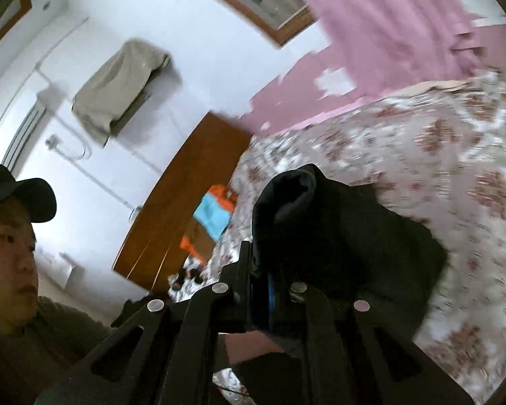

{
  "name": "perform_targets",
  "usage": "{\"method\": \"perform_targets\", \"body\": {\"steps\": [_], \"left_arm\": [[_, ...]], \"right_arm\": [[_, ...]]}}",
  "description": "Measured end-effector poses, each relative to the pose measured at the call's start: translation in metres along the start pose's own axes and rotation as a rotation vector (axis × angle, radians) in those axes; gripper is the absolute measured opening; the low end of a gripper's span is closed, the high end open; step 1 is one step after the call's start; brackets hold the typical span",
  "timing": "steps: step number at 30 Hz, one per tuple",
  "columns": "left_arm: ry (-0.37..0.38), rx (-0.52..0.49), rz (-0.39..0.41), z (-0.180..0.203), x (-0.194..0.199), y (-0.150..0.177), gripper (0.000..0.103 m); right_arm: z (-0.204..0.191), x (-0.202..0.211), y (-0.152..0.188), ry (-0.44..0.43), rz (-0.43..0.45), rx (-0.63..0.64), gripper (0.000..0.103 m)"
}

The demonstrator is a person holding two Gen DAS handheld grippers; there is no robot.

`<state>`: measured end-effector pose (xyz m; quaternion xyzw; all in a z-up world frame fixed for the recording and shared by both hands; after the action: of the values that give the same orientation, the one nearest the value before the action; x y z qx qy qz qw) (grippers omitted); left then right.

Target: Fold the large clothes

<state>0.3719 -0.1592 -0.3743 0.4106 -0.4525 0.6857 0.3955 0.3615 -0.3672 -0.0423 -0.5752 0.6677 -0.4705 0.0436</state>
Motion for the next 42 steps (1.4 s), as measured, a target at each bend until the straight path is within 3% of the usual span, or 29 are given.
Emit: {"method": "perform_targets", "body": {"steps": [4,8,12,15,18,20,23,29,32,35,37,38,40,42], "left_arm": [[-0.004,0.130,0.051,-0.104,0.045,-0.003,0.103],[-0.041,0.162,0.099,-0.178,0.080,0.014,0.103],[-0.057,0.203,0.103,-0.238,0.105,0.037,0.103],[-0.064,0.229,0.084,-0.247,0.101,0.042,0.103],[-0.073,0.236,0.071,-0.270,0.106,0.054,0.103],[-0.075,0.246,0.059,-0.279,0.106,0.059,0.103],[-0.072,0.267,0.051,-0.292,0.105,0.063,0.103],[-0.045,0.303,0.061,-0.292,0.113,0.065,0.103],[-0.039,0.306,0.067,-0.291,0.118,0.067,0.103],[-0.045,0.300,0.073,-0.292,0.121,0.071,0.103],[-0.049,0.299,0.071,-0.293,0.121,0.074,0.103],[-0.054,0.302,0.063,-0.294,0.119,0.077,0.103],[-0.067,0.305,0.039,-0.294,0.115,0.083,0.103],[-0.083,0.299,0.030,-0.293,0.115,0.087,0.103]], "right_arm": [[-0.025,-0.093,-0.008,-0.072,-0.107,0.041,0.007],[-0.039,-0.196,0.012,-0.096,-0.200,0.065,0.007],[-0.030,-0.302,0.054,-0.022,-0.329,0.059,0.007],[-0.009,-0.382,0.100,0.085,-0.432,0.014,0.007],[-0.004,-0.436,0.130,0.170,-0.497,-0.019,0.007],[-0.009,-0.460,0.143,0.208,-0.522,-0.038,0.013],[-0.018,-0.476,0.154,0.235,-0.546,-0.053,0.019],[-0.037,-0.486,0.150,0.148,-0.509,-0.088,0.023],[-0.026,-0.448,0.138,0.256,-0.431,0.005,0.023],[0.016,-0.405,0.146,0.452,-0.444,0.018,0.023],[0.043,-0.378,0.158,0.533,-0.465,-0.007,0.024],[0.063,-0.362,0.172,0.590,-0.499,-0.016,0.032],[0.093,-0.358,0.198,0.651,-0.615,-0.023,0.036],[0.109,-0.368,0.214,0.615,-0.695,-0.013,0.036]]}}
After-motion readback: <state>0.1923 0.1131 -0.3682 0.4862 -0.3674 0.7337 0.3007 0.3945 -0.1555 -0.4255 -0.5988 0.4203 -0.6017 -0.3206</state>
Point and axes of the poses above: each gripper's, at about its wrist camera, not at the fingertips, and x roughly against the way its jaws point, z to its right, y to its underside, the point moved 6 cm from there along -x, roughly the way its jaws point, and after that the axes turned 13 degrees about x, right-handed, at the moved point
